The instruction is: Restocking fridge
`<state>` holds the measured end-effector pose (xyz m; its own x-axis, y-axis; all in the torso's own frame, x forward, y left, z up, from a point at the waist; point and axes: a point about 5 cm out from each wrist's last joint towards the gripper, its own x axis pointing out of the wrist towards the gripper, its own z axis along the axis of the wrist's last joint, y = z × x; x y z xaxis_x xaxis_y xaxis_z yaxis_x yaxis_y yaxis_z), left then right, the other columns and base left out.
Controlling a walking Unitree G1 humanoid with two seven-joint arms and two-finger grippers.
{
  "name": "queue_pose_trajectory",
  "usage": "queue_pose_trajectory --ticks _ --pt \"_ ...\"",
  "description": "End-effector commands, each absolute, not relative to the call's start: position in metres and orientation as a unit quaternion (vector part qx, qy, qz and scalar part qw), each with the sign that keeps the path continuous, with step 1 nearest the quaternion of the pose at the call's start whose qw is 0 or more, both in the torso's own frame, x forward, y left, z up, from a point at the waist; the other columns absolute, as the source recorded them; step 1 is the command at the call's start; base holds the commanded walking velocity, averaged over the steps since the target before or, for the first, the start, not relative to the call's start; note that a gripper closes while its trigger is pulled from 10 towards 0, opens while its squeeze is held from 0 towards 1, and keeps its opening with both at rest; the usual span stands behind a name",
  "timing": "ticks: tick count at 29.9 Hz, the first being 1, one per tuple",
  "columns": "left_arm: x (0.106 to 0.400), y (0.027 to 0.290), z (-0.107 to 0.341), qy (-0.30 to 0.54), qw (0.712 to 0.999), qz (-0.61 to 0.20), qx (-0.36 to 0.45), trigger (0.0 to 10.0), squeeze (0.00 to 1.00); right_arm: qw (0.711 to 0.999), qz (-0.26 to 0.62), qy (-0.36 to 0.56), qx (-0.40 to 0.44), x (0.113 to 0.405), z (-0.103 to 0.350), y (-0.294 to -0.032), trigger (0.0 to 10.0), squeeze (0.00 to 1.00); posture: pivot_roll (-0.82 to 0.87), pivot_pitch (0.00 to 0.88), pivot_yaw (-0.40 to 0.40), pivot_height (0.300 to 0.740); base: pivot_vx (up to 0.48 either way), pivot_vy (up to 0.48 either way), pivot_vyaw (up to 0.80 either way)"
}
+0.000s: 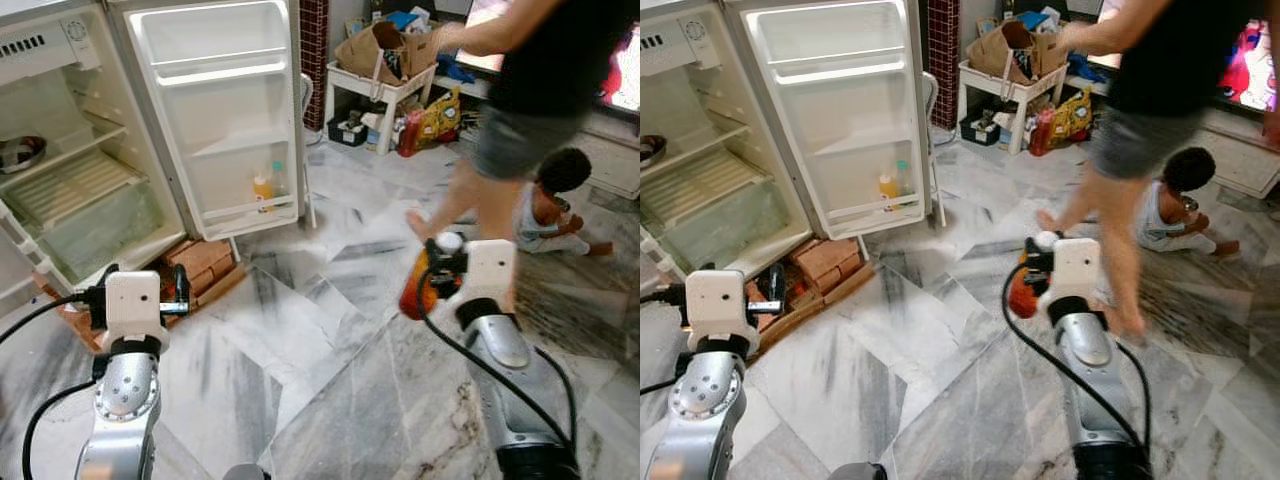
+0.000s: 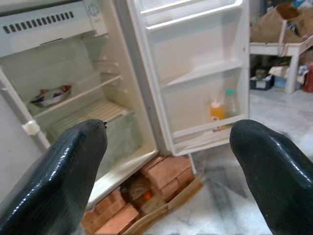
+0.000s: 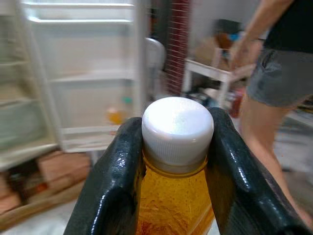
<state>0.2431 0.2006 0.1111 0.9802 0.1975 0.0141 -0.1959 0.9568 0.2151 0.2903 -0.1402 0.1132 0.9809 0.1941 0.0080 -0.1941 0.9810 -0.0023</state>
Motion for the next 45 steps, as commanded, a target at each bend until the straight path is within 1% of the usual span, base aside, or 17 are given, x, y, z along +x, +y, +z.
queue_pose_trajectory --ticks 1,3,7,10,14,18,29,45 --pt "0.245 0.200 0.117 -0.007 0.989 0.102 0.109 10.0 0.00 0.994 0.102 -0.026 -0.015 0.295 0.126 -0.140 10.0 0.00 0.10 0.011 -0.054 0.740 0.360 0.000 0.00" --pt "0.246 0.200 0.117 -0.008 0.989 0.101 0.108 10.0 0.00 0.991 0.131 -0.024 -0.015 0.294 0.126 -0.132 10.0 0.00 0.09 0.013 -0.053 0.740 0.362 0.000 0.00" --pt "0.246 0.199 0.117 -0.006 0.989 0.100 0.107 10.0 0.00 0.987 0.157 -0.033 -0.022 0.292 0.129 -0.127 10.0 0.00 0.09 0.022 -0.052 0.740 0.370 0.000 0.00" --pt "0.245 0.199 0.116 -0.004 0.989 0.099 0.107 10.0 0.00 0.985 0.164 -0.037 -0.034 0.291 0.130 -0.127 10.0 0.00 0.08 0.027 -0.050 0.740 0.405 0.000 0.00" --pt "0.244 0.198 0.115 0.000 0.990 0.097 0.106 10.0 0.00 0.986 0.164 -0.033 -0.014 0.289 0.130 -0.130 10.0 0.00 0.08 0.036 -0.048 0.740 0.405 0.000 0.00" --pt "0.244 0.198 0.115 0.000 0.990 0.097 0.106 10.0 0.00 0.984 0.168 -0.048 -0.023 0.288 0.134 -0.130 10.0 0.00 0.08 0.040 -0.050 0.740 0.406 0.000 0.70" --pt "0.245 0.196 0.114 0.006 0.990 0.095 0.106 10.0 0.00 0.981 0.184 -0.065 -0.012 0.292 0.143 -0.128 10.0 0.00 0.08 0.035 -0.045 0.740 0.385 0.000 0.78" --pt "0.248 0.193 0.113 0.011 0.990 0.091 0.104 10.0 0.00 0.975 0.211 -0.068 -0.008 0.291 0.142 -0.118 10.0 0.00 0.08 0.033 -0.041 0.740 0.404 0.000 0.78"
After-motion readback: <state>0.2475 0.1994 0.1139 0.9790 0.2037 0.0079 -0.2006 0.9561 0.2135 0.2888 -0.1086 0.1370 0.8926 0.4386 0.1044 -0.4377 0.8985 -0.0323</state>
